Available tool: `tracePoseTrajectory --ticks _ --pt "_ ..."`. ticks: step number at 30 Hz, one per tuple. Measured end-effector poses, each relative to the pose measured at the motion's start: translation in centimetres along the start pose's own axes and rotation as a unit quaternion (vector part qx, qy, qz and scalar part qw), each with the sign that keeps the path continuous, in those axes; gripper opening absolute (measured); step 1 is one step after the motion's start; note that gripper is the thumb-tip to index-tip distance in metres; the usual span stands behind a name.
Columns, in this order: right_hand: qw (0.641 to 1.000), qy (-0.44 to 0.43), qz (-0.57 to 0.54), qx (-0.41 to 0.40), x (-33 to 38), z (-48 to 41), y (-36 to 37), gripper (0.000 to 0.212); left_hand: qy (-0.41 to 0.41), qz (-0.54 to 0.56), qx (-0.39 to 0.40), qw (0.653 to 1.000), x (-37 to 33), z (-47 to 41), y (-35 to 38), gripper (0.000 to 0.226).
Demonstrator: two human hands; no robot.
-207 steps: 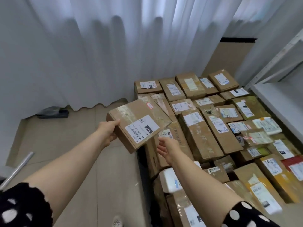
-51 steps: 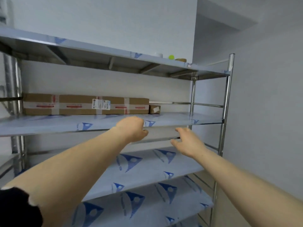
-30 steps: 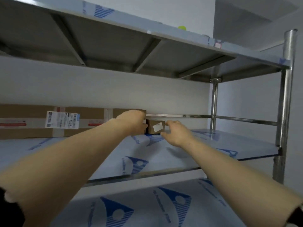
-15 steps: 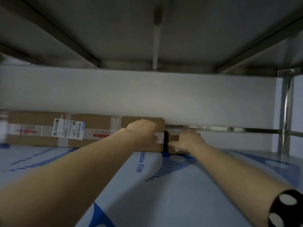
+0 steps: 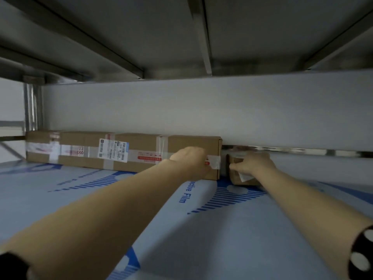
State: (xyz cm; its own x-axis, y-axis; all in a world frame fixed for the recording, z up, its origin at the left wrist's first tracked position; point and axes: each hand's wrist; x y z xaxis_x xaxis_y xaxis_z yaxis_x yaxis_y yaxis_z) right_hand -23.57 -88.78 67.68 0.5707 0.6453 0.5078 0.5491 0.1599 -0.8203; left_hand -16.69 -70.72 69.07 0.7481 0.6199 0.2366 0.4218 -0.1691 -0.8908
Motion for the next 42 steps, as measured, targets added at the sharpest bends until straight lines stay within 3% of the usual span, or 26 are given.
tracePoseTrajectory --ticks 3,6,8,12,14,16,18,21,27,31,33,35,42 --pt "0.999 -0.006 -0.024 -0.04 0.0 3.4 -2.3 0.077 -0.024 0.042 -0.007 0.999 0.0 1.6 -0.5 0.035" --pt "0.994 0.003 -0.092 -0.067 0.5 7.9 -4.3 0.079 -0.047 0.19 -0.016 0.981 -1.0 3.7 -1.2 0.033" --pt "0.986 -0.004 -0.144 -0.083 1.6 11.5 -4.8 0.083 -0.079 0.35 -0.012 0.933 -1.7 5.5 -2.1 0.05" --pt "0.975 -0.044 -0.182 -0.117 3.8 18.9 -4.1 0.101 -0.125 0.597 0.066 0.79 -1.7 9.0 -3.0 0.088" --pt "0.972 -0.062 -0.193 -0.12 5.0 21.9 -3.2 0.11 -0.118 0.641 0.094 0.752 -0.9 10.9 -3.2 0.086" --pt "0.97 -0.087 -0.198 -0.113 6.1 24.4 -2.3 0.116 -0.115 0.674 0.087 0.725 0.2 12.8 -3.3 0.067" --pt "0.966 -0.121 -0.207 -0.102 7.4 26.4 -1.6 0.121 -0.123 0.7 0.074 0.7 1.8 15.0 -3.8 0.05" --pt "0.949 -0.154 -0.271 -0.055 9.5 28.5 -0.9 0.117 -0.142 0.717 0.056 0.68 5.5 18.6 -4.5 0.051" --pt "0.866 -0.176 -0.458 0.103 14.4 31.8 2.2 0.07 -0.225 0.701 0.0 0.676 12.1 28.5 -5.2 0.035" --pt "0.795 -0.195 -0.521 0.242 18.4 35.4 7.1 0.027 -0.286 0.687 -0.027 0.668 15.0 36.2 -3.5 0.047" --pt "0.763 -0.19 -0.545 0.291 20.5 37.9 10.0 0.014 -0.314 0.678 -0.04 0.664 16.6 40.2 -2.6 0.037" --pt "0.739 -0.181 -0.558 0.333 22.8 40.6 13.0 0.01 -0.35 0.67 -0.058 0.652 18.4 44.2 -1.7 0.024" --pt "0.66 -0.155 -0.554 0.483 32.4 52.3 23.0 0.014 -0.523 0.594 -0.125 0.599 26.1 58.9 0.9 0.018"
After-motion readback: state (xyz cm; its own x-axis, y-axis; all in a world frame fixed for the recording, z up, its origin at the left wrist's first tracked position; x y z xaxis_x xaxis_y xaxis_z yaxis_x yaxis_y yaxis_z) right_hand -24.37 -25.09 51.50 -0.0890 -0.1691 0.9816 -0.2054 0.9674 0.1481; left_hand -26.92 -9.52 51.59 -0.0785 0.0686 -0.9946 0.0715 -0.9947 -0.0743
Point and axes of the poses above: each hand's wrist, its own z-axis away from the middle knuckle, its own y-axis out of the palm, x = y × z, and after that the axes turned 15 degrees about -z, right-handed
